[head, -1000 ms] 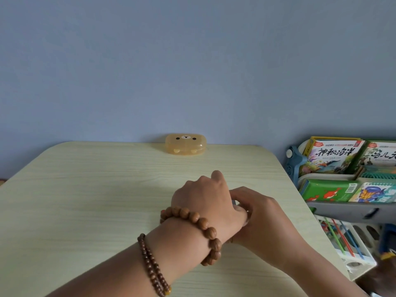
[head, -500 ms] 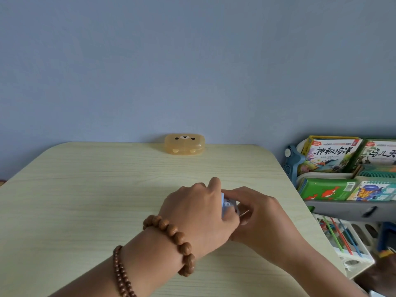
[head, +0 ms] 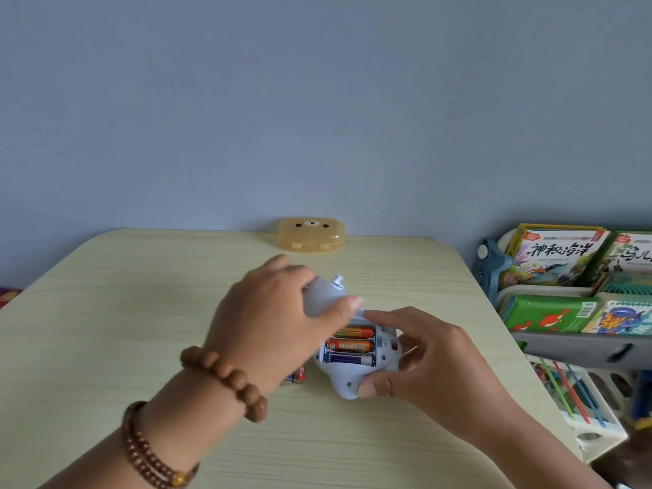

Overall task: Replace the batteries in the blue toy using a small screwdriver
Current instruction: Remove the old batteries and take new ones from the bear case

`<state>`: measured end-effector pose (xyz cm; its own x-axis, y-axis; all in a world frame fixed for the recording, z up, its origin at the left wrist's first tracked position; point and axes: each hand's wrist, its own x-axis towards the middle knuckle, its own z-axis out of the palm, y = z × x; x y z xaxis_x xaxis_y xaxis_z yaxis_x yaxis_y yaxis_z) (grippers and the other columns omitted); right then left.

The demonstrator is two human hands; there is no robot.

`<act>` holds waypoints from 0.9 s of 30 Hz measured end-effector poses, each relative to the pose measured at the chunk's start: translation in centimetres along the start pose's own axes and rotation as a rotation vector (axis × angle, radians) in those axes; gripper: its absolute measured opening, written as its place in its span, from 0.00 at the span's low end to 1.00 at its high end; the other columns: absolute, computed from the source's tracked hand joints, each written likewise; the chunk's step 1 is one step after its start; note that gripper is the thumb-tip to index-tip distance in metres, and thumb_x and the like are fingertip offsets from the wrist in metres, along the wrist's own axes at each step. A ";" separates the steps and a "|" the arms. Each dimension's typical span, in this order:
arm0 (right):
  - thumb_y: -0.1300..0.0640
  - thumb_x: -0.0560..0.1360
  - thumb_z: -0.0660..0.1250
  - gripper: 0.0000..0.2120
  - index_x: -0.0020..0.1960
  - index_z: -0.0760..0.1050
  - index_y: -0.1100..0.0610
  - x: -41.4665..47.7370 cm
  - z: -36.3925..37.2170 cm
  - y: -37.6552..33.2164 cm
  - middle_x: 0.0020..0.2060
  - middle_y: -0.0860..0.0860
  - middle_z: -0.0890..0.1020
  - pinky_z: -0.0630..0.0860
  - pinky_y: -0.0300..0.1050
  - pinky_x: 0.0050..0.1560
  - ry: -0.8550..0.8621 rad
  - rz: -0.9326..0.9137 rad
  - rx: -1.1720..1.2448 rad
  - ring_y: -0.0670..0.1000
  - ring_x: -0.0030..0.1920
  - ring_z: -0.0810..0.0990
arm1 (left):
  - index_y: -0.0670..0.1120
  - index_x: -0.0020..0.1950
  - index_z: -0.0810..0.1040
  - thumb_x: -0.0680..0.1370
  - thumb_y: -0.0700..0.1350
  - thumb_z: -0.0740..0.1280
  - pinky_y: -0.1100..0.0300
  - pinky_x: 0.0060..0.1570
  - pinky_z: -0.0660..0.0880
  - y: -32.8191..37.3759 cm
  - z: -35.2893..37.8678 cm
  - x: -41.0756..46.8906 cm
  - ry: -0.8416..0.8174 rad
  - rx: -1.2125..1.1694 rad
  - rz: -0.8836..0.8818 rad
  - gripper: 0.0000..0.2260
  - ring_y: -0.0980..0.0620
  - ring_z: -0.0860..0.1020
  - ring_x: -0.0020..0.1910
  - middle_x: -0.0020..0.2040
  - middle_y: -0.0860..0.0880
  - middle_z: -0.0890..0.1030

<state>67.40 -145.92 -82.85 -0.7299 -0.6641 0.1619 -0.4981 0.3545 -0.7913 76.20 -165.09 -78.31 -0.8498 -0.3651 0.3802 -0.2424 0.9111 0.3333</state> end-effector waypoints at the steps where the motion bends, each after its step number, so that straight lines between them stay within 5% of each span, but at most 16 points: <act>1: 0.47 0.53 0.87 0.37 0.61 0.81 0.41 -0.1 0.0 0.1 0.48 0.36 0.83 0.73 0.28 0.37 -0.001 0.004 0.000 0.40 0.35 0.79 | 0.53 0.53 0.81 0.70 0.74 0.57 0.55 0.45 0.78 -1.1 -0.3 0.3 -0.004 0.027 -0.067 0.29 0.52 0.78 0.45 0.45 0.56 0.79; 5: 0.46 0.54 0.86 0.37 0.61 0.80 0.41 -0.2 0.1 0.3 0.49 0.33 0.82 0.73 0.28 0.37 -0.005 0.005 -0.002 0.40 0.36 0.79 | 0.49 0.44 0.78 0.71 0.72 0.62 0.56 0.38 0.74 -5.7 -0.3 0.8 -0.079 0.219 -0.319 0.25 0.47 0.78 0.41 0.39 0.50 0.80; 9: 0.45 0.53 0.86 0.37 0.60 0.80 0.39 -0.2 0.2 0.5 0.48 0.35 0.83 0.74 0.29 0.38 -0.001 0.020 0.013 0.41 0.35 0.78 | 0.49 0.37 0.74 0.70 0.72 0.63 0.58 0.34 0.72 -8.2 0.7 0.6 -0.155 0.284 -0.371 0.25 0.47 0.79 0.37 0.37 0.49 0.79; 17: 0.45 0.54 0.86 0.37 0.62 0.79 0.39 -0.3 0.4 1.1 0.51 0.39 0.84 0.79 0.37 0.43 0.001 -0.013 0.016 0.45 0.41 0.83 | 0.49 0.39 0.72 0.68 0.72 0.64 0.56 0.38 0.75 -7.8 1.7 -0.2 -0.174 0.292 -0.356 0.25 0.46 0.78 0.41 0.40 0.50 0.74; 27: 0.44 0.55 0.85 0.37 0.63 0.79 0.41 -0.1 0.4 1.4 0.51 0.34 0.83 0.74 0.28 0.40 0.007 -0.059 -0.005 0.41 0.42 0.82 | 0.47 0.47 0.71 0.68 0.75 0.63 0.57 0.35 0.70 -7.5 2.0 -0.3 -0.225 0.288 -0.367 0.30 0.47 0.78 0.42 0.44 0.49 0.77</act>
<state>67.01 -145.65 -84.21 -0.7027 -0.6790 0.2124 -0.5424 0.3181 -0.7776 77.30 -171.40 -82.62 -0.7568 -0.6491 0.0769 -0.6353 0.7582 0.1469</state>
